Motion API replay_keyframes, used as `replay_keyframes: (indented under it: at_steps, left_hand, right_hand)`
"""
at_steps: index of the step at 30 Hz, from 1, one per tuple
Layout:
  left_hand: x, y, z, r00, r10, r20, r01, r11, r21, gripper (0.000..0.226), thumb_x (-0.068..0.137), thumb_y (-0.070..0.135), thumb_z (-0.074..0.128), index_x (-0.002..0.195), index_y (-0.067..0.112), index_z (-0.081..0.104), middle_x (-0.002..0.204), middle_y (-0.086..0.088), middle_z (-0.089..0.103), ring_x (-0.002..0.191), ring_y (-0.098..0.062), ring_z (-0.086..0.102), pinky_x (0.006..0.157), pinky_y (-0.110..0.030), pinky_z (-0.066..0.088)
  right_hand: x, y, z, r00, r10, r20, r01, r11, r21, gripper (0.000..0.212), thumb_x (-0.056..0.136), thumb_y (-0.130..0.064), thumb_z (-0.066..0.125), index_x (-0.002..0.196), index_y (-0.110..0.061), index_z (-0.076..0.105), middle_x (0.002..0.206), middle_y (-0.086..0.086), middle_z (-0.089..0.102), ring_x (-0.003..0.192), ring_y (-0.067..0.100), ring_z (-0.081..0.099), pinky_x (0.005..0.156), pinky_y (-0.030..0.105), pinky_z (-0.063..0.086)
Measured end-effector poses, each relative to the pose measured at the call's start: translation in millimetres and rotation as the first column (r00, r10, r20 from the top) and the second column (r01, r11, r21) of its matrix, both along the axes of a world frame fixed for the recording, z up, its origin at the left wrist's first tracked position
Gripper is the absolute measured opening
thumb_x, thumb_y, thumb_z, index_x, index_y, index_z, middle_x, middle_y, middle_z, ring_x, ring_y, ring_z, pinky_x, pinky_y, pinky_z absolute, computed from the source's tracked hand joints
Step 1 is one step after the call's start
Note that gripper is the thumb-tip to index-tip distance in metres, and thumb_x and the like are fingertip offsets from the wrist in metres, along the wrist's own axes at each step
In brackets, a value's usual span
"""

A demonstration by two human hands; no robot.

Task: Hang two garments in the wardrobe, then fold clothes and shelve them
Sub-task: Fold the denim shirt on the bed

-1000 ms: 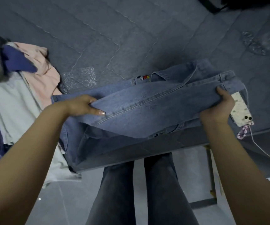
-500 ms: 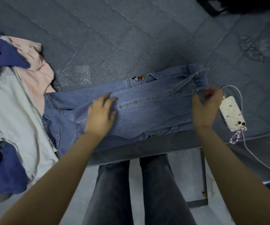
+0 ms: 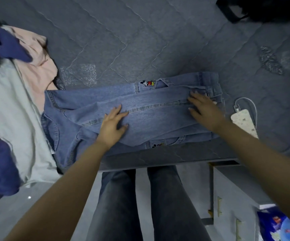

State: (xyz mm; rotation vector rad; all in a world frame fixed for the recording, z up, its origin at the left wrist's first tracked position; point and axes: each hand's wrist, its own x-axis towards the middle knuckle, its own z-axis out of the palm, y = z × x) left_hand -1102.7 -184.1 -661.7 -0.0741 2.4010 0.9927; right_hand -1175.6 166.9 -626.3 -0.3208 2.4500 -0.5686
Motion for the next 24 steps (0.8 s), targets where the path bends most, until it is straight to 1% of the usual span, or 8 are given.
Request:
replay_keyframes:
  at_steps: [2, 4, 6, 8, 14, 20, 22, 24]
  left_hand:
    - [12, 0, 13, 0.902, 0.43, -0.036, -0.425, 0.9, 0.099, 0.032, 0.088, 0.001, 0.065, 0.12, 0.006, 0.062, 0.139, -0.015, 0.052, 0.13, -0.025, 0.047, 0.112, -0.037, 0.036]
    - [24, 2, 24, 0.664, 0.747, -0.015, -0.744, 0.663, 0.079, 0.032, 0.085, -0.005, 0.066, 0.116, -0.001, 0.06, 0.124, -0.018, 0.059, 0.114, -0.027, 0.058, 0.099, -0.026, 0.046]
    - [32, 6, 30, 0.408, 0.905, 0.122, -0.913, 0.405, 0.051, 0.045, 0.084, -0.002, 0.07, 0.124, -0.003, 0.05, 0.12, -0.017, 0.056, 0.106, -0.024, 0.057, 0.097, -0.029, 0.047]
    - [34, 11, 31, 0.268, 0.92, 0.287, -0.959, 0.282, -0.009, 0.058, 0.084, 0.008, 0.074, 0.131, 0.002, 0.041, 0.124, -0.014, 0.049, 0.108, -0.022, 0.053, 0.103, -0.036, 0.044]
    - [21, 18, 23, 0.111, 0.941, 0.321, -0.989, 0.136, -0.055, 0.065, 0.083, 0.018, 0.076, 0.131, 0.006, 0.034, 0.126, -0.01, 0.051, 0.112, -0.023, 0.055, 0.102, -0.041, 0.046]
    - [2, 8, 14, 0.046, 0.857, 0.514, -0.998, 0.055, -0.002, 0.035, 0.086, 0.026, 0.073, 0.08, 0.017, 0.04, 0.069, -0.002, 0.047, 0.057, -0.012, 0.046, 0.057, -0.024, 0.047]
    - [-2, 2, 11, 0.035, 0.85, 0.525, -0.998, 0.053, -0.019, 0.032, 0.084, 0.027, 0.076, 0.083, 0.017, 0.046, 0.076, -0.001, 0.053, 0.063, -0.013, 0.054, 0.062, -0.024, 0.051]
    - [-6, -1, 9, -0.012, 0.85, 0.526, -1.0, -0.008, -0.011, 0.049, 0.079, 0.026, 0.08, 0.117, 0.013, 0.052, 0.109, -0.003, 0.062, 0.096, -0.021, 0.064, 0.085, -0.037, 0.056]
  right_hand:
    - [27, -16, 13, 0.94, -0.338, -0.049, 0.32, 0.922, -0.218, 0.031, 0.096, -0.002, 0.053, 0.127, 0.004, 0.058, 0.131, 0.021, 0.056, 0.12, 0.033, 0.053, 0.105, 0.042, 0.04]
    - [58, -32, 23, 0.748, -0.657, 0.091, 0.653, 0.704, -0.279, 0.025, 0.097, -0.003, 0.053, 0.121, 0.002, 0.06, 0.121, 0.019, 0.06, 0.108, 0.026, 0.057, 0.095, 0.034, 0.045]
    - [76, -43, 23, 0.446, -0.847, 0.289, 0.891, 0.392, -0.228, 0.03, 0.096, -0.007, 0.057, 0.124, 0.003, 0.055, 0.121, 0.019, 0.058, 0.108, 0.024, 0.057, 0.095, 0.033, 0.046]
    - [78, -45, 19, 0.268, -0.894, 0.358, 0.96, 0.219, -0.172, 0.038, 0.095, -0.009, 0.06, 0.128, 0.007, 0.049, 0.124, 0.022, 0.057, 0.113, 0.03, 0.057, 0.098, 0.037, 0.047]
    - [48, -41, 8, -0.013, -0.906, 0.423, 0.985, -0.085, -0.151, 0.056, 0.092, -0.028, 0.066, 0.138, -0.005, 0.046, 0.12, 0.003, 0.059, 0.114, 0.024, 0.059, 0.096, 0.037, 0.052]
    - [13, -31, -4, -0.297, -0.803, 0.517, 0.935, -0.355, -0.013, 0.075, 0.08, -0.035, 0.078, 0.142, -0.012, 0.042, 0.139, 0.004, 0.052, 0.116, 0.022, 0.055, 0.094, 0.039, 0.052]
    - [6, -29, -8, -0.304, -0.812, 0.498, 0.936, -0.352, -0.004, 0.078, 0.077, -0.036, 0.081, 0.14, -0.008, 0.045, 0.138, 0.006, 0.053, 0.117, 0.022, 0.056, 0.097, 0.039, 0.051]
    - [2, -30, -9, -0.298, -0.808, 0.508, 0.936, -0.352, -0.011, 0.081, 0.075, -0.034, 0.083, 0.141, -0.005, 0.044, 0.139, 0.007, 0.052, 0.12, 0.022, 0.055, 0.103, 0.039, 0.048]
